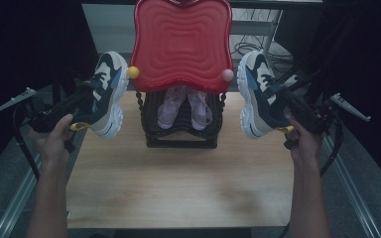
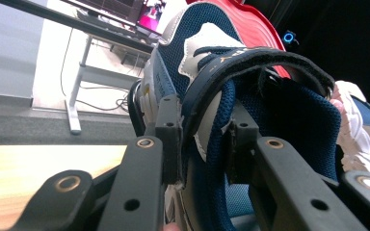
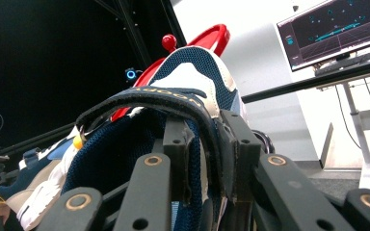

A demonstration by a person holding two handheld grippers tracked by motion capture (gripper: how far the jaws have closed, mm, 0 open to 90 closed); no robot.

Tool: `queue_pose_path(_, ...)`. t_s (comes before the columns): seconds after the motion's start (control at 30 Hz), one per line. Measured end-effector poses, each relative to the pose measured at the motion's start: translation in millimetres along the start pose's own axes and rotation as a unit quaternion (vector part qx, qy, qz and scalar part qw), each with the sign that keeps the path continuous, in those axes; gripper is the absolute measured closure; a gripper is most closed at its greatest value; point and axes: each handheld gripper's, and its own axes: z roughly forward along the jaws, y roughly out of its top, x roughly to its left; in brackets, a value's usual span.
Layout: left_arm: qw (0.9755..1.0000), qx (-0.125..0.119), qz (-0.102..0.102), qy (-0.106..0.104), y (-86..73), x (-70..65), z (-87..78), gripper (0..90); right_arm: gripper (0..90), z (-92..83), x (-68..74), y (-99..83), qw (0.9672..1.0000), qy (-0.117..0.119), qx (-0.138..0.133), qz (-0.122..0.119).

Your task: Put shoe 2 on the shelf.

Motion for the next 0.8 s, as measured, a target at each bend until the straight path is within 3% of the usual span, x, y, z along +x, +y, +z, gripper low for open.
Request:
queue_pose_path(0.17, 0.9999, -0.005, -0.01, 0.001, 5.9, 4.8, -1.0, 72.7, 74.0, 1.5, 2.4, 6.1, 1.0, 0.0, -0.003, -0.003)
queue_pose_path(0.4, 0.9998, -0.018, -0.006, 0.008, 15.7, 6.1, -4.5, 72.7, 74.0, 3.1, 4.3, 12.0, 1.0, -0.002, -0.005, -0.006)
queue_pose_path(0.8, 0.9993, -0.033, 0.016, -0.005, 46.8, -14.8, 4.1, 72.8, 74.0, 17.6, 12.7, 30.3, 0.9999, 0.003, -0.01, -0.005)
